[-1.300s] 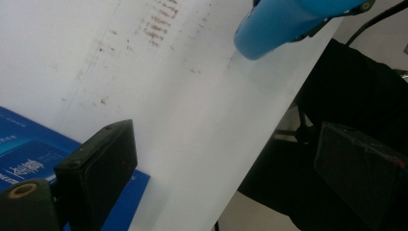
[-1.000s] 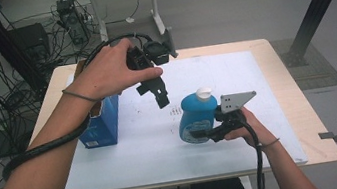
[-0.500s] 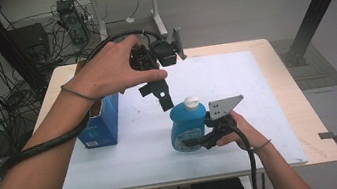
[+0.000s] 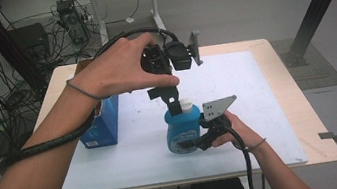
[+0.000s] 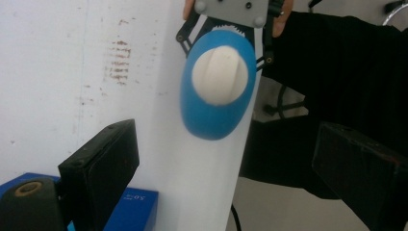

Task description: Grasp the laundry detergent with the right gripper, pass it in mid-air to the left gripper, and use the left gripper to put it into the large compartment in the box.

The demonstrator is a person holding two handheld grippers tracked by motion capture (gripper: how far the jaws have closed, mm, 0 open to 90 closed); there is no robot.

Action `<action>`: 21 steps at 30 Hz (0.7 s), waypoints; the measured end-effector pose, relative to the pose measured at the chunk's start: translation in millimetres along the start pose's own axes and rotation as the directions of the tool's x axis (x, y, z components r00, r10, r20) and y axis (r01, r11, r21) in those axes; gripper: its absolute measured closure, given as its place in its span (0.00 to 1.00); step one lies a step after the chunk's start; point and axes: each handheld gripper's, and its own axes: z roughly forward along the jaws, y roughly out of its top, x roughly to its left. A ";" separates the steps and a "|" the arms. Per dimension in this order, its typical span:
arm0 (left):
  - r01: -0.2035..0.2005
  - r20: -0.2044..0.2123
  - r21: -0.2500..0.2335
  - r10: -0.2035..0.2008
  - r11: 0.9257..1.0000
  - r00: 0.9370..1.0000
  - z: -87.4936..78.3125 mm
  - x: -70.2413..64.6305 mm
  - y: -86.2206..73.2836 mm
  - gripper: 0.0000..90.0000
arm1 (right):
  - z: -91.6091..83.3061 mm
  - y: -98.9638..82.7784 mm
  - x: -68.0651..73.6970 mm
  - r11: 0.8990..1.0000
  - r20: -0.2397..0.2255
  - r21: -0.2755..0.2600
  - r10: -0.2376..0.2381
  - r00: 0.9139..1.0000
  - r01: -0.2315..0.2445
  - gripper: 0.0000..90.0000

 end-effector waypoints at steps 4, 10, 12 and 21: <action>-0.022 -0.007 0.032 0.022 0.999 1.000 0.1 -6.2 11.9 0.10 | 3.3 4.5 -0.9 1.000 -0.016 0.013 -0.008 1.000 0.009 0.46; -0.036 -0.012 0.068 0.037 0.997 0.999 4.7 -10.8 23.4 0.10 | 4.8 5.5 -1.2 1.000 -0.026 0.017 -0.008 1.000 0.008 0.46; -0.038 -0.010 0.074 0.039 0.997 0.999 6.4 -11.6 25.4 0.10 | 5.1 5.6 -1.4 1.000 -0.028 0.017 -0.008 1.000 0.009 0.46; -0.057 -0.007 0.110 0.058 0.992 0.998 19.6 -13.1 38.8 0.10 | 8.0 8.7 -1.1 1.000 -0.042 0.019 -0.014 0.999 0.015 0.46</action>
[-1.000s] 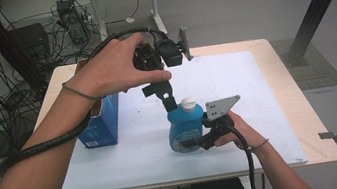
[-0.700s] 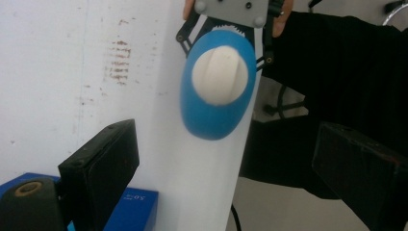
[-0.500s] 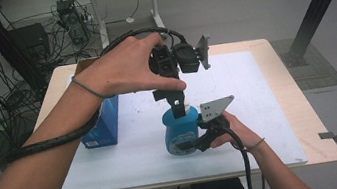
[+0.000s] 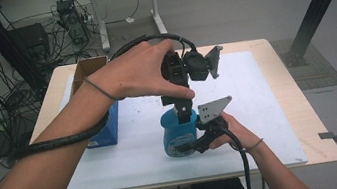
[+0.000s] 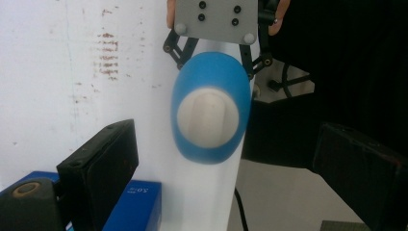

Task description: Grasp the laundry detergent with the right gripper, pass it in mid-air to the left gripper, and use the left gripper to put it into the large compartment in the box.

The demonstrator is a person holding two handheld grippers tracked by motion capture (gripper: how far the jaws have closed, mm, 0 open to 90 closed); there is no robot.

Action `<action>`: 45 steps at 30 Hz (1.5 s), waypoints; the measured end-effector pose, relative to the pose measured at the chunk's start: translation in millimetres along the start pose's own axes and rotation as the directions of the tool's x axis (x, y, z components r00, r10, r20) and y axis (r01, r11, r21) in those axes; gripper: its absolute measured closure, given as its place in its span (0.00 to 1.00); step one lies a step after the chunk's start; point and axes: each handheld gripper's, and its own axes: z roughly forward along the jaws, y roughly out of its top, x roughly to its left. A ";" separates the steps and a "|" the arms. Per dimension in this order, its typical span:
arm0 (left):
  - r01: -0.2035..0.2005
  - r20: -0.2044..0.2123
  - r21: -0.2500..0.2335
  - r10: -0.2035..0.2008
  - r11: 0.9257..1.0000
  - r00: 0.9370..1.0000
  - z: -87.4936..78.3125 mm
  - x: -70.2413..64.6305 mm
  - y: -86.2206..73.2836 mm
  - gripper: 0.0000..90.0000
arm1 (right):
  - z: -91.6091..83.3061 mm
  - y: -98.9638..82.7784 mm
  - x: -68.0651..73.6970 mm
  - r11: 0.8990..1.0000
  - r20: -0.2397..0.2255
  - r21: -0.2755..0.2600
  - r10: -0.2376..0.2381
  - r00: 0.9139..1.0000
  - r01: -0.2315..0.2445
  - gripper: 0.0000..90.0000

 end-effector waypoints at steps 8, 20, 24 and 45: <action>-0.002 0.008 0.009 0.002 1.000 1.000 9.3 0.9 3.2 0.10 | 0.1 1.7 -0.1 1.000 -0.006 0.002 -0.012 1.000 0.012 0.46; 0.001 0.015 0.017 -0.002 1.000 1.000 23.9 3.1 3.1 0.10 | 0.0 3.9 0.9 1.000 -0.008 -0.001 -0.018 1.000 0.018 0.46; 0.007 0.018 0.011 -0.007 1.000 1.000 27.0 3.0 1.8 0.10 | -0.3 4.3 1.0 1.000 -0.008 0.000 -0.019 1.000 0.019 0.46; -0.003 0.008 0.010 0.003 1.000 1.000 25.5 0.7 2.9 0.10 | -1.1 4.9 2.4 1.000 -0.002 -0.005 -0.023 1.000 0.023 0.46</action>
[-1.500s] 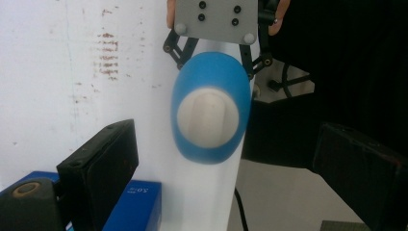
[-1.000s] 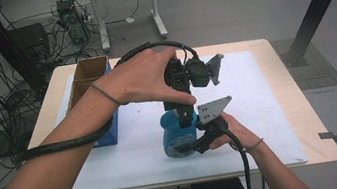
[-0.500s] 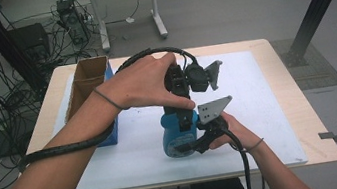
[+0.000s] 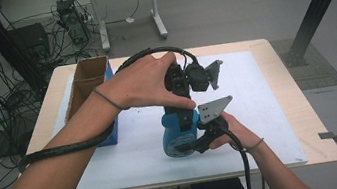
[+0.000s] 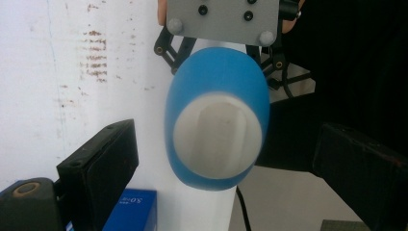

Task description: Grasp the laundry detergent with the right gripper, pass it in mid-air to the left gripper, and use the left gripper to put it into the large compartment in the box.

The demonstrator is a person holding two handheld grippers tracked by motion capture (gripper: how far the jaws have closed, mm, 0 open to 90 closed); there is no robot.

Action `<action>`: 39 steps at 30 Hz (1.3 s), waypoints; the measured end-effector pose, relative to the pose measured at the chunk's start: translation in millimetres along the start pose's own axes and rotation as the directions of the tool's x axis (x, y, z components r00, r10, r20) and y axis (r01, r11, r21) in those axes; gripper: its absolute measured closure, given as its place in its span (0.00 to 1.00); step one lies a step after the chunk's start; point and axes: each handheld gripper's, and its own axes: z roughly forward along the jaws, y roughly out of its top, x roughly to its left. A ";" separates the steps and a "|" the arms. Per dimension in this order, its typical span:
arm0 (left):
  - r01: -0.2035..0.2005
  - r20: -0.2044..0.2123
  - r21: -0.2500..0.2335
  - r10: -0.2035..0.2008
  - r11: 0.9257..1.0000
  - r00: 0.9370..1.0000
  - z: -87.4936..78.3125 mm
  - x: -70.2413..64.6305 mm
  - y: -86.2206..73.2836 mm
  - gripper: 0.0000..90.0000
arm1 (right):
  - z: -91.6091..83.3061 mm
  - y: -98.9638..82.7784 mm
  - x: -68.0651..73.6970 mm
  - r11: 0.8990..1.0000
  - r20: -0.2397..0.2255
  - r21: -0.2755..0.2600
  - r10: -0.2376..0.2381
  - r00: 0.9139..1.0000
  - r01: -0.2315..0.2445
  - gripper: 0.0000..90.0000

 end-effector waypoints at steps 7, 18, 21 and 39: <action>-0.002 -0.001 -0.002 0.002 1.000 1.000 -2.5 -1.7 0.8 0.10 | -0.6 0.6 0.5 1.000 0.001 -0.003 0.002 1.000 -0.002 0.46; 0.001 0.001 -0.002 -0.001 1.000 1.000 -2.2 -2.1 0.8 0.10 | -0.7 1.1 0.0 1.000 0.000 -0.006 -0.007 1.000 0.007 0.46; -0.001 -0.001 0.000 0.001 1.000 1.000 -1.8 -2.7 1.7 0.10 | -0.9 1.4 -0.1 1.000 0.000 -0.006 -0.008 1.000 0.008 0.46; 0.001 -0.001 0.003 -0.001 1.000 1.000 -0.1 -3.4 1.6 0.10 | -0.4 2.2 0.6 1.000 0.002 -0.002 -0.007 1.000 0.007 0.46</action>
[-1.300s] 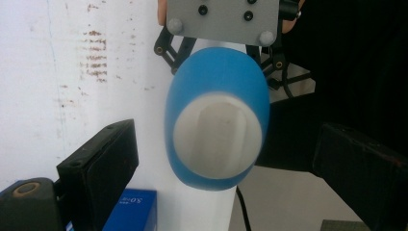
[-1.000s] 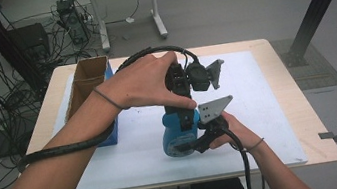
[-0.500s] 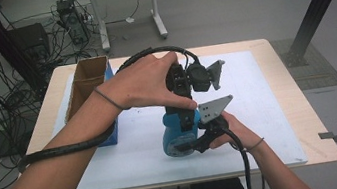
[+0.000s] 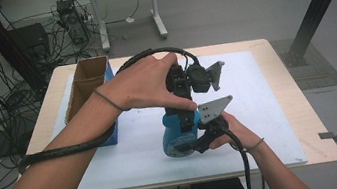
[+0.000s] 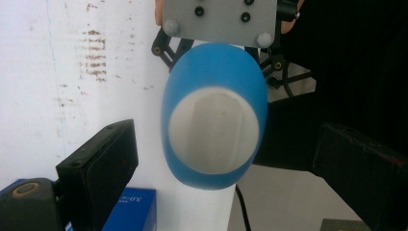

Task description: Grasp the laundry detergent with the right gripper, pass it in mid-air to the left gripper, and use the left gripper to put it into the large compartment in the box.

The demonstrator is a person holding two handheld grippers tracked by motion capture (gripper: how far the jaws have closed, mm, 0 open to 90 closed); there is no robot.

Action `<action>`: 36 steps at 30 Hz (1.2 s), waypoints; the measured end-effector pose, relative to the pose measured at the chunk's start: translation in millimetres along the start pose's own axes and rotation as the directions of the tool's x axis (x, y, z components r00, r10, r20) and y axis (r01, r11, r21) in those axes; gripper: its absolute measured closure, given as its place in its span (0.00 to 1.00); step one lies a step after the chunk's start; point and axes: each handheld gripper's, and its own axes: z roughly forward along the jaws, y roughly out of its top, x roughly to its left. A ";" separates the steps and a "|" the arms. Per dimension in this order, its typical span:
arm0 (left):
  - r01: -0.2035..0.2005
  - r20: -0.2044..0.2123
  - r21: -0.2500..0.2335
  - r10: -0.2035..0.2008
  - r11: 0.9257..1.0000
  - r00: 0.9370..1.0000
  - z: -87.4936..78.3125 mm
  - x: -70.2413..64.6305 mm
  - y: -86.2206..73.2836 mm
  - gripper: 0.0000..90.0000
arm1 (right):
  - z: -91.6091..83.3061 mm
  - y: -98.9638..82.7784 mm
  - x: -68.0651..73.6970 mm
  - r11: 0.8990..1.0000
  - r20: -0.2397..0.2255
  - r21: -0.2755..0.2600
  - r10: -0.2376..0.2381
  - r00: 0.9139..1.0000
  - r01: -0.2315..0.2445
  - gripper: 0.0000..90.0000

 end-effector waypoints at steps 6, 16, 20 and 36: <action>0.003 0.000 -0.002 -0.003 1.000 1.000 -0.6 -0.2 -1.1 0.10 | 0.2 0.9 -0.1 1.000 -0.002 -0.003 0.000 1.000 0.000 0.46; -0.001 -0.004 0.001 0.001 1.000 1.000 -1.0 -1.5 0.2 0.10 | 0.0 2.2 -0.1 1.000 -0.001 -0.005 -0.003 1.000 0.003 0.46; -0.003 -0.007 -0.001 0.003 1.000 1.000 -2.3 -2.2 0.8 0.10 | -0.3 3.8 -0.1 1.000 -0.001 0.000 -0.001 1.000 0.001 0.46; -0.007 -0.010 0.006 0.007 1.000 1.000 -3.3 -3.8 4.8 0.10 | -0.3 4.1 -0.4 1.000 -0.002 0.004 -0.004 1.000 0.004 0.46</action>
